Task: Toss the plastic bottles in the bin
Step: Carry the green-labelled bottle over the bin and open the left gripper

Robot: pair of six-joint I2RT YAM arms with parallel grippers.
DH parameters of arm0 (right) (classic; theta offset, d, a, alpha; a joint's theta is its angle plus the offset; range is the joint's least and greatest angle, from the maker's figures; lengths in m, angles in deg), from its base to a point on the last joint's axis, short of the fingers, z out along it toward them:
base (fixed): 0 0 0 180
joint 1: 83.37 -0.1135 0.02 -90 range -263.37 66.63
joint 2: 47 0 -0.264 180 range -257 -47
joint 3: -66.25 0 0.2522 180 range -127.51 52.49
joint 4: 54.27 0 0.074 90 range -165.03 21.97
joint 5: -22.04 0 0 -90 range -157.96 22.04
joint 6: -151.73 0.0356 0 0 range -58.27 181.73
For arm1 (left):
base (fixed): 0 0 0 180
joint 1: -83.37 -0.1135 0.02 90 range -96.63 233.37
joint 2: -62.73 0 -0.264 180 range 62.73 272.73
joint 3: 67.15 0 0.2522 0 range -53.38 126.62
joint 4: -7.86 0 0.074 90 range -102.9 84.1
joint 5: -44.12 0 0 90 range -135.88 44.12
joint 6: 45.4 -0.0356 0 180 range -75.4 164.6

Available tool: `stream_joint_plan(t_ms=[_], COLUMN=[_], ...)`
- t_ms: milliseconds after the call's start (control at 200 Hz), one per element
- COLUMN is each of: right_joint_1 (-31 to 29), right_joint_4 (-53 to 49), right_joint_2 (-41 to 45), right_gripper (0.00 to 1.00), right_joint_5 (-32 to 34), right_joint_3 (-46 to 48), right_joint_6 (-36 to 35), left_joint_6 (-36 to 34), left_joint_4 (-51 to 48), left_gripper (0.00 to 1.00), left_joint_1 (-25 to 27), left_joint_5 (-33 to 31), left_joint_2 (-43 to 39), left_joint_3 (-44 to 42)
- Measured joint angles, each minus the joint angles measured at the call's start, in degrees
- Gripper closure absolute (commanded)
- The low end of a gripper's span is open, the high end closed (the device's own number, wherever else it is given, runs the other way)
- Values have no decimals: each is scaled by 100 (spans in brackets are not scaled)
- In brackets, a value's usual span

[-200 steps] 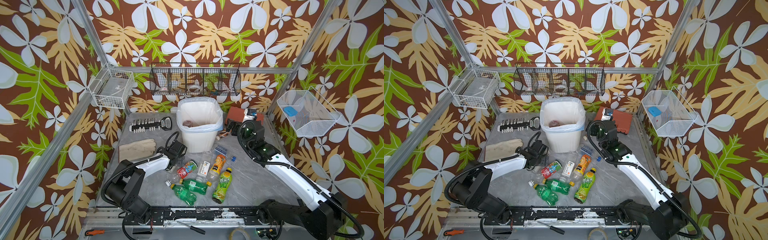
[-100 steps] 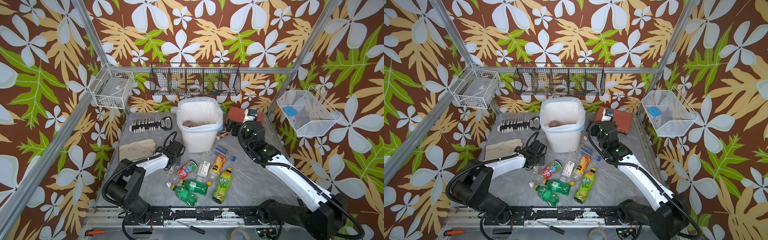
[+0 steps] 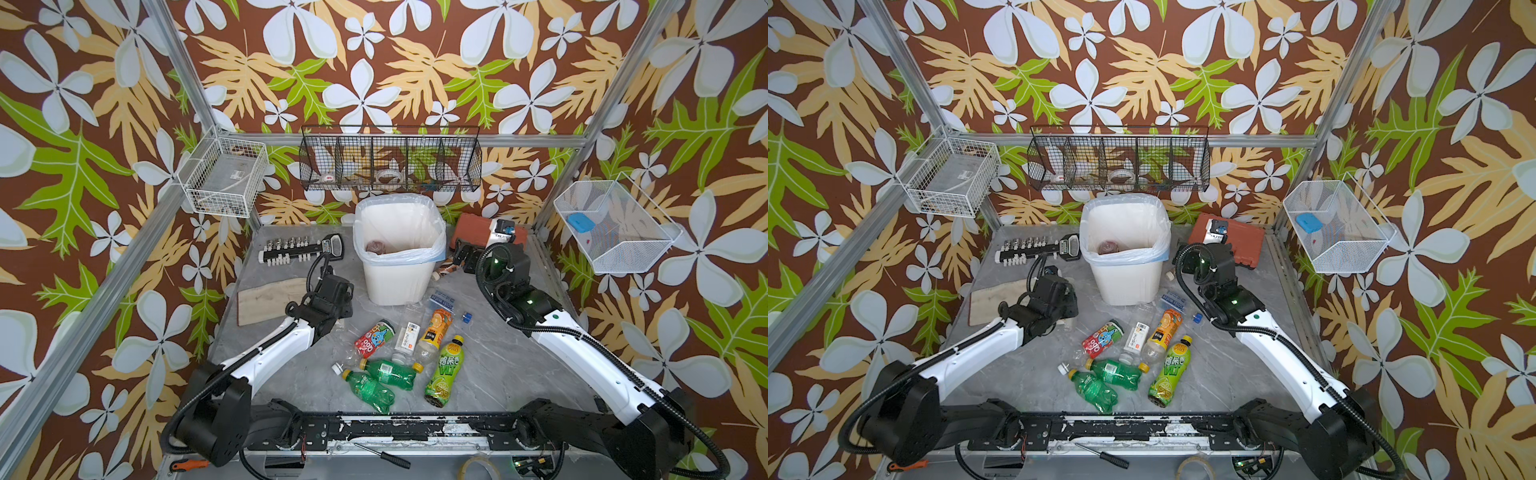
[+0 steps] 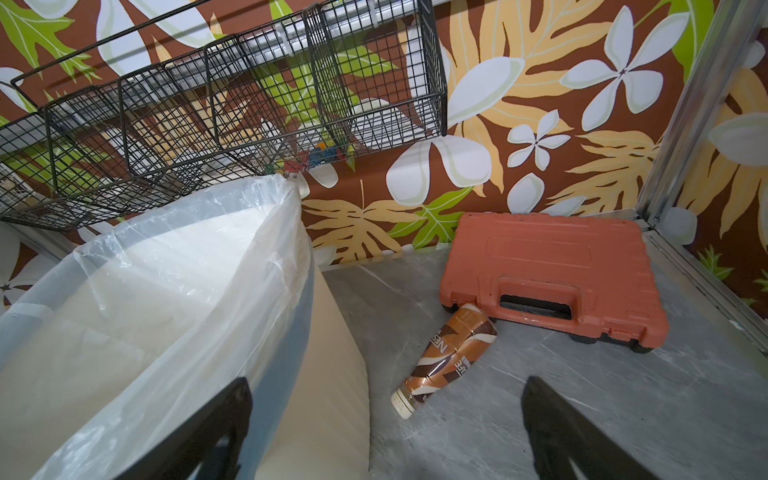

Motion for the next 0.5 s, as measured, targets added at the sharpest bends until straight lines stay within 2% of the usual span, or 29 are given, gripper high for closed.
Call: stream_joint_plan(t_ms=[200,500], right_joint_1=[2,22], right_joint_4=[0,0], right_joint_2=[22,55], right_gripper=[0,0], right_joint_5=[2,24], right_joint_3=[26,68], right_joint_6=[0,0], left_joint_6=[337,422], left_joint_4=[839,1029], left_gripper=[56,57], left_joint_1=[-192,-214], left_joint_5=[404,566], left_joint_2=[-791,-1451], left_joint_3=[-293,129])
